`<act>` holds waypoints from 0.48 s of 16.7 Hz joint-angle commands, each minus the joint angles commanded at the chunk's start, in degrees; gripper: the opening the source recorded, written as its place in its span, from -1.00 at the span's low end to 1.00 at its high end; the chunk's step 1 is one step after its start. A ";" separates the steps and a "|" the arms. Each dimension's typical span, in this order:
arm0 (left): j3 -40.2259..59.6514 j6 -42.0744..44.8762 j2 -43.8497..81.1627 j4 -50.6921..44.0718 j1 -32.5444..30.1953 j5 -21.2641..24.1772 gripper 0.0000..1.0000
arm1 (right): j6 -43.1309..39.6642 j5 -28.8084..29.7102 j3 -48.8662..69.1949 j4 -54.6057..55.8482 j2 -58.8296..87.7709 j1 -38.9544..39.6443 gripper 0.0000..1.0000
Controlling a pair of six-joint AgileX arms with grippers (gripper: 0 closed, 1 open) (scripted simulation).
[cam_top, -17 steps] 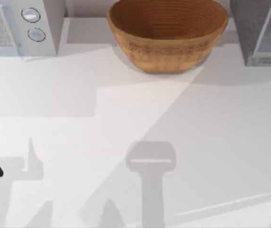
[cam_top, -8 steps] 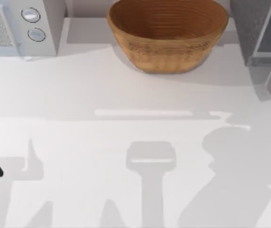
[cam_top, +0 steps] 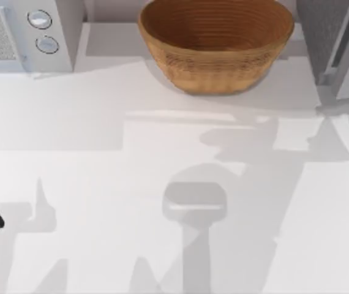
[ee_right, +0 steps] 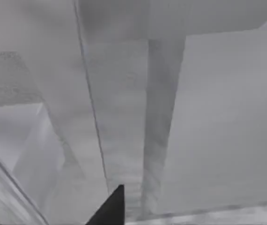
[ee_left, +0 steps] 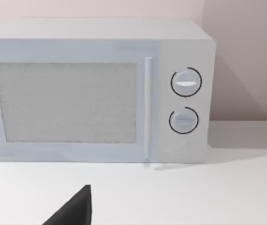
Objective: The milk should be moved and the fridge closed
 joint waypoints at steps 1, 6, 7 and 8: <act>0.00 0.00 0.00 0.00 0.00 0.00 1.00 | 0.00 0.00 0.00 0.00 0.00 0.00 1.00; 0.00 0.00 0.00 0.00 0.00 0.00 1.00 | -0.02 0.32 2.08 -0.31 1.96 -0.87 1.00; 0.00 0.00 0.00 0.00 0.00 0.00 1.00 | 0.11 0.42 4.02 -0.53 3.35 -0.98 1.00; 0.00 0.00 0.00 0.00 0.00 0.00 1.00 | 0.22 0.53 6.41 -0.88 5.10 -1.08 1.00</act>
